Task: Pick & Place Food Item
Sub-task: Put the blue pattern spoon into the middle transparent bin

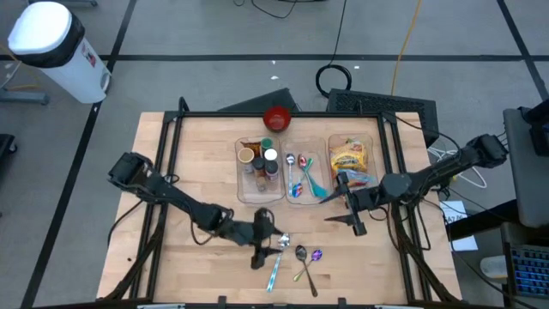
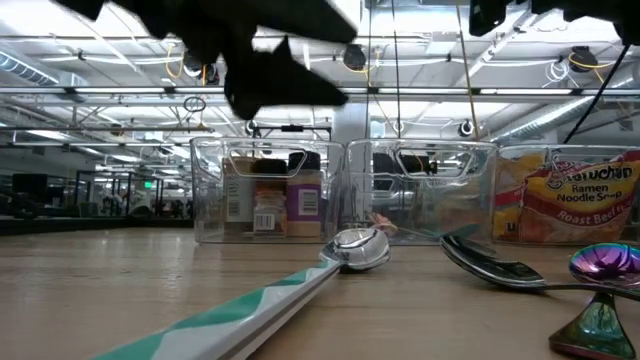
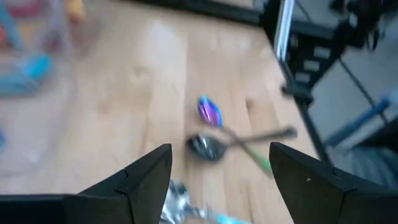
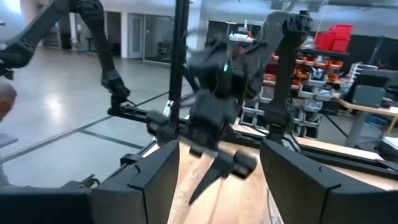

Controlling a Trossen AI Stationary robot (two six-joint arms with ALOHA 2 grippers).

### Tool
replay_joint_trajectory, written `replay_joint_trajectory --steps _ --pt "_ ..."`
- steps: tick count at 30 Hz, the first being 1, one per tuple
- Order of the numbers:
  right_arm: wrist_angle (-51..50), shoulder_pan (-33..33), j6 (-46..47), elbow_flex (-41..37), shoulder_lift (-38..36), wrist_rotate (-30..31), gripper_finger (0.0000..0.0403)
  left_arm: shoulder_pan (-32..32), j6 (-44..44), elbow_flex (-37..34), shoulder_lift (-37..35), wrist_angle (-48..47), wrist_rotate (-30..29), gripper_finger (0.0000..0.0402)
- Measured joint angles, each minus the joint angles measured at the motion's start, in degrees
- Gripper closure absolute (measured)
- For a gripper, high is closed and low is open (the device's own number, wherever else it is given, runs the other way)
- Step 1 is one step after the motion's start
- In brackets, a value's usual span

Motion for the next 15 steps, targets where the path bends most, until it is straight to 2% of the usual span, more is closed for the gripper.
replay_joint_trajectory --steps 4,10,15 --pt "0.0 0.8 -0.1 0.1 0.0 0.2 0.019 0.2 -1.1 0.0 4.3 0.5 0.3 0.0131" --pt "-0.6 0.7 -0.8 0.1 0.0 5.8 0.0192 3.3 -3.7 0.0 8.6 0.4 0.3 0.0131" --pt "-1.2 0.7 -1.2 0.1 0.0 5.8 0.0193 5.9 -6.7 0.0 10.4 0.0 0.6 0.0131"
